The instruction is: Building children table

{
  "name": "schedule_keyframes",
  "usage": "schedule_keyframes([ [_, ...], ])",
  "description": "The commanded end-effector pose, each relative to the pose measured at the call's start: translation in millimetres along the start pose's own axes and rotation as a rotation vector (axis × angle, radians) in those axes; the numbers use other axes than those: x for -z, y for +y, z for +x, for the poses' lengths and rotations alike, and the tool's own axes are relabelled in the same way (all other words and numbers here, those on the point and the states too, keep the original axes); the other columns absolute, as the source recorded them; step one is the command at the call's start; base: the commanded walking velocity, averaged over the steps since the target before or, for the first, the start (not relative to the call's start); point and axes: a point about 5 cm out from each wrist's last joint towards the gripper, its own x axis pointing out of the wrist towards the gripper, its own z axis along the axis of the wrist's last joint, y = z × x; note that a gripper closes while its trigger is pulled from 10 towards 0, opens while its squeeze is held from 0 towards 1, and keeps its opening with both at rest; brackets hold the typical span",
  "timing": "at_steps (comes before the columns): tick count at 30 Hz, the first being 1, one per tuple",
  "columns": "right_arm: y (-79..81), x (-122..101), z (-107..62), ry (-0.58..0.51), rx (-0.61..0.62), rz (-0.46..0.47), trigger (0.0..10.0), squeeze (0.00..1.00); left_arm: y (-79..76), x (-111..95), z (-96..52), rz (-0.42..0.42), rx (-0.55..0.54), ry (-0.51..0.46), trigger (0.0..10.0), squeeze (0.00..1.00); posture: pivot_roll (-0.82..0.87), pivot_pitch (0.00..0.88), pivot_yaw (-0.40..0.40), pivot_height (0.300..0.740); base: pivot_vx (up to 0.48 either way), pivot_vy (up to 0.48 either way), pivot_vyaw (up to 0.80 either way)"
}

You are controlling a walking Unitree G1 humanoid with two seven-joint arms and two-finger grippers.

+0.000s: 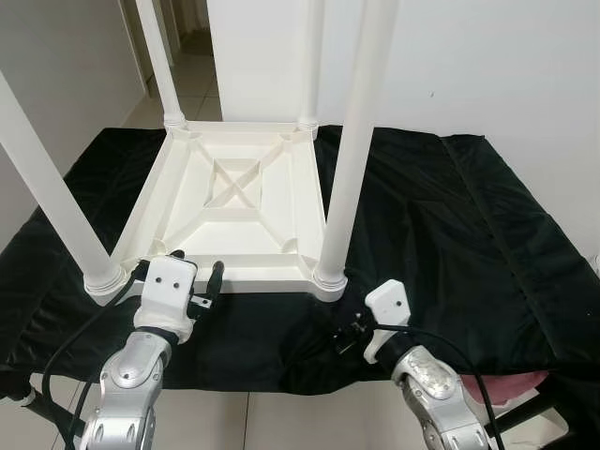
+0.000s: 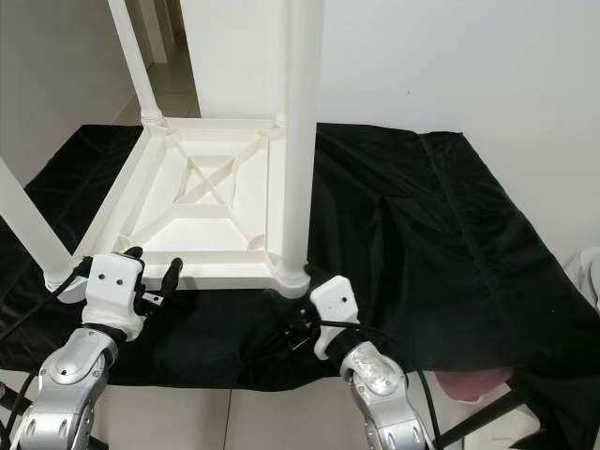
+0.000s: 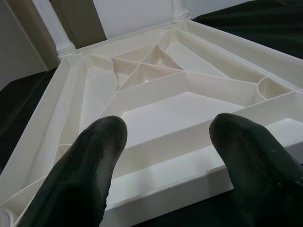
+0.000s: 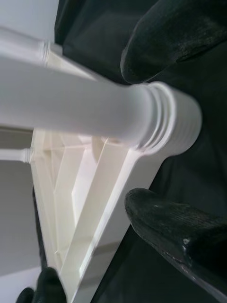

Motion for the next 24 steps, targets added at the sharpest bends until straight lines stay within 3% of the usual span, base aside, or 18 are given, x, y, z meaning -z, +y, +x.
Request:
schedule_keyframes([
  [1, -2.4, 3, -2.1, 0.008, 0.033, -0.002, 10.0, 0.0, -0.3, 1, -1.2, 0.008, -0.032, -0.001, 10.0, 0.0, -0.02, 0.036, 0.042, 0.74, 0.0, 0.0, 0.0],
  [4, -6.1, 4, -7.7, -0.008, 0.144, -0.01, 10.0, 0.0, -1.5, 1, -1.1, 0.003, -0.023, -0.001, 10.0, 0.0, -0.02, 0.036, 0.04, 0.74, 0.0, 0.0, 0.0],
  [11, -7.4, 5, -12.1, -0.011, 0.223, -0.018, 10.0, 0.0, -0.6, 2, -0.4, -0.015, -0.03, 0.009, 10.0, 0.0, -0.02, 0.041, 0.042, 0.74, 0.0, 0.0, 0.0],
  [14, -19.9, 6, -16.8, -0.007, 0.366, -0.03, 10.0, 0.0, 1.1, 1, 0.4, -0.014, -0.039, 0.011, 10.0, 0.0, -0.01, 0.05, 0.043, 0.74, 0.0, 0.395, 0.0],
  [21, -27.9, 13, -26.8, 0.02, 0.463, -0.023, 10.0, 0.0, 0.3, 1, 0.1, -0.011, -0.04, 0.008, 10.0, 0.0, -0.01, 0.043, 0.038, 0.74, 0.0, 0.393, 0.0],
  [24, -29.5, 19, -33.5, 0.04, 0.518, -0.004, 10.0, 0.0, -1.3, 0, 0.3, 0.008, -0.035, -0.001, 10.0, 0.0, -0.01, 0.038, 0.039, 0.74, 0.0, 0.0, 0.0],
])
